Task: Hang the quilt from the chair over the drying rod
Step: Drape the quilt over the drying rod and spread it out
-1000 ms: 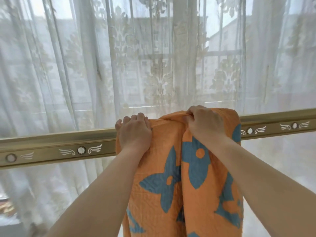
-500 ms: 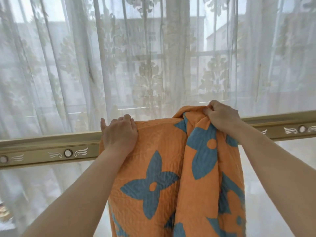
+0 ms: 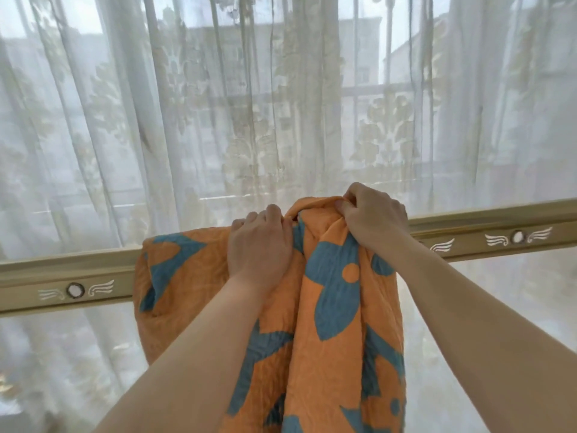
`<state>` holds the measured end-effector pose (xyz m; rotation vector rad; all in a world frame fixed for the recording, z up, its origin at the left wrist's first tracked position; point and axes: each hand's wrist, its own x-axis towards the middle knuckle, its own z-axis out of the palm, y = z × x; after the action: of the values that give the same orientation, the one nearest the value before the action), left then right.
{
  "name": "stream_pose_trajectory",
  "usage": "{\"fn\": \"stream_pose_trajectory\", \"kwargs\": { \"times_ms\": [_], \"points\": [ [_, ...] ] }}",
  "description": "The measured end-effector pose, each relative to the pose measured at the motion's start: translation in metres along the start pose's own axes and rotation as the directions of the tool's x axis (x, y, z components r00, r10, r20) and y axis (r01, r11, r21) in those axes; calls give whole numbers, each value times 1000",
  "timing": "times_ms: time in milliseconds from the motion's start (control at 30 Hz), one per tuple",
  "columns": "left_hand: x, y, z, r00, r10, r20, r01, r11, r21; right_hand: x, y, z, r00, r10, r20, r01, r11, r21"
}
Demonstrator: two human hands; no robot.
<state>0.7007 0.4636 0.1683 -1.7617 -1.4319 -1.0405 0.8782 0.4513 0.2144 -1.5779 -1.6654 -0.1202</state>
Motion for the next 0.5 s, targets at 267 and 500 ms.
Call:
{"fn": "stream_pose_trajectory", "kwargs": {
  "times_ms": [267,500],
  "points": [
    [6,-1,9,999,13,-52,-16,998,-57,28,50,-19,985,126,-116,-121,991,54],
    [8,-14,17,997,-25,-71,23,999,-34,41,137,-51,966,257,-14,-258,964,-68]
  ]
}}
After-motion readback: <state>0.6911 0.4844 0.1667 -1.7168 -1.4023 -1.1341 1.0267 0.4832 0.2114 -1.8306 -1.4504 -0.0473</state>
